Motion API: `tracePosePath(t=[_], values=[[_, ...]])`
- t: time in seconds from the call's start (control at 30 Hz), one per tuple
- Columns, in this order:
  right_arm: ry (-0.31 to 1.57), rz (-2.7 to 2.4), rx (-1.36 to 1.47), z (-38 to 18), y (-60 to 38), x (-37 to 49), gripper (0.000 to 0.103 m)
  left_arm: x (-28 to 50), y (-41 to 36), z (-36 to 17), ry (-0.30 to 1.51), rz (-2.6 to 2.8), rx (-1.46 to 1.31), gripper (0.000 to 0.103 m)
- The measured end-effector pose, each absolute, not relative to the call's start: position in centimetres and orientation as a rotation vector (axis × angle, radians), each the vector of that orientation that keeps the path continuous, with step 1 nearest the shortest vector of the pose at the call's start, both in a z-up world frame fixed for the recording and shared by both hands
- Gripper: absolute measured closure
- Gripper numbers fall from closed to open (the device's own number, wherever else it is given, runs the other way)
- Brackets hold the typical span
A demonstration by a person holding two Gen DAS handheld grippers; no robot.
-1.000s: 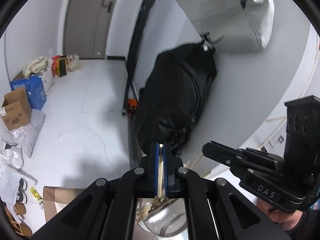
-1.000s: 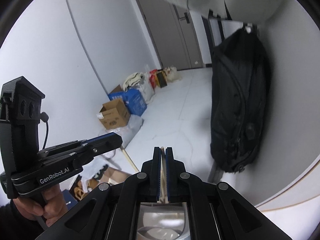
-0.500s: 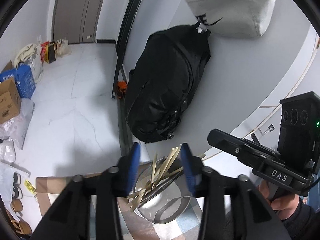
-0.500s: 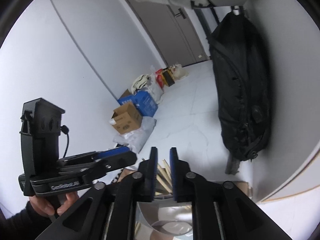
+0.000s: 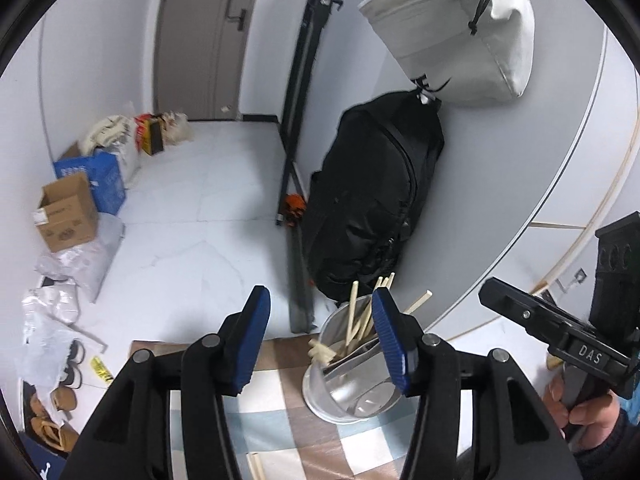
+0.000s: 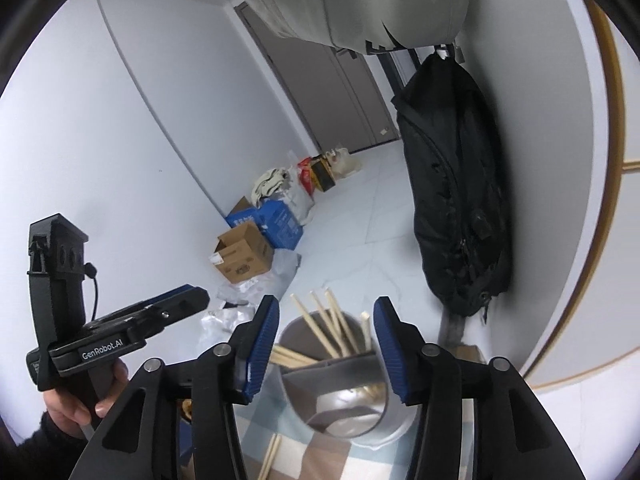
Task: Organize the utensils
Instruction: 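Open both grippers above the white holder, dropping the chopsticks inside, then lower both grippers toward the last chopsticks on the mat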
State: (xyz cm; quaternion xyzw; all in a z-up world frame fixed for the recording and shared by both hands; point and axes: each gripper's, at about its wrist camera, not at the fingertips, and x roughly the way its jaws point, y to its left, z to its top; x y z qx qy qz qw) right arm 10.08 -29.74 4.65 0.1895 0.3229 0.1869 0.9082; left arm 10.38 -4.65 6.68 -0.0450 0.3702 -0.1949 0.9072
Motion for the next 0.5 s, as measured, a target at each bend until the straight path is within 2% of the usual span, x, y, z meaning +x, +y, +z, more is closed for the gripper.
tracePosePath(t=[0.13, 0.23, 0.37, 0.43, 0.5], values=[[0.647, 0.400, 0.366, 5.1, -28.7, 8.3, 0.051, 9.0, -4.4, 7.1, 0.720, -0.360, -0.084, 0.055], [0.622, 0.408, 0.341, 5.5, -27.8, 6.9, 0.047, 7.9, -4.2, 7.4, 0.688, -0.335, -0.073, 0.041], [0.597, 0.420, 0.326, 6.0, -26.8, 5.3, 0.039, 6.0, -3.9, 7.6, 0.642, -0.312, -0.059, 0.039], [0.587, 0.429, 0.319, 6.1, -26.3, 4.5, 0.039, 5.4, -3.7, 7.6, 0.630, -0.303, -0.058, 0.038], [0.578, 0.432, 0.309, 6.1, -25.7, 3.8, 0.035, 4.7, -3.5, 7.5, 0.621, -0.293, -0.056, 0.033]])
